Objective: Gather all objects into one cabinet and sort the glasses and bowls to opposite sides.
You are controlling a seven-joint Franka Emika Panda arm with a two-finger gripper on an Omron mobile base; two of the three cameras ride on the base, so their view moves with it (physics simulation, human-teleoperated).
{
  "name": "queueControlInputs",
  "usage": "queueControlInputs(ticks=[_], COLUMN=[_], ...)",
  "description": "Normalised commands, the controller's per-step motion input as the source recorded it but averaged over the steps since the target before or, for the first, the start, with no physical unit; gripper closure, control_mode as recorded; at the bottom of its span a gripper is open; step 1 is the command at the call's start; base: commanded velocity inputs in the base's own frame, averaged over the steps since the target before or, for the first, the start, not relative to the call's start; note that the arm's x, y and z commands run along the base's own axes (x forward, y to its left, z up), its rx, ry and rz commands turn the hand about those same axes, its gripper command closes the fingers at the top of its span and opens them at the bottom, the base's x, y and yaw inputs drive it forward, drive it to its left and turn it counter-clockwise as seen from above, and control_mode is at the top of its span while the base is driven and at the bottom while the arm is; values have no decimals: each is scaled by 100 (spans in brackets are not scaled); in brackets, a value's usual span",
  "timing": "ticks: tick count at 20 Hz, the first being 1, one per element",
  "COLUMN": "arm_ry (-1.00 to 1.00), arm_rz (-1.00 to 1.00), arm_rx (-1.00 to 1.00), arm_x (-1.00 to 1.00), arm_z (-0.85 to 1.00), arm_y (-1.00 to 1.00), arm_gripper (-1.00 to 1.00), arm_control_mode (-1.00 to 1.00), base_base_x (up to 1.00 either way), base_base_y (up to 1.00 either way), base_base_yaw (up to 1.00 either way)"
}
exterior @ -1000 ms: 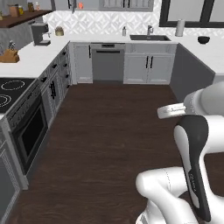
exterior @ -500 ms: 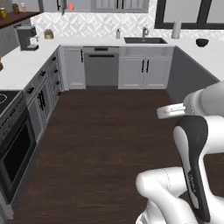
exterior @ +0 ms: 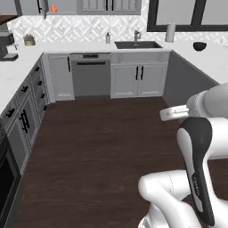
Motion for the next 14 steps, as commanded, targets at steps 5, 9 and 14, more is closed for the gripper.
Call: queueControlInputs(ticks=[5, 9, 14], arm_ry=[0, 0, 0], arm_rz=[0, 0, 0], arm_rx=[0, 0, 0], arm_x=[0, 0, 0], arm_z=[0, 0, 0], arm_y=[0, 0, 0], arm_gripper=[-100, -100, -100], arm_control_mode=[100, 100, 100], base_base_x=[100, 100, 100], base_base_y=[48, 53, 60], base_base_yaw=[-18, -14, -11])
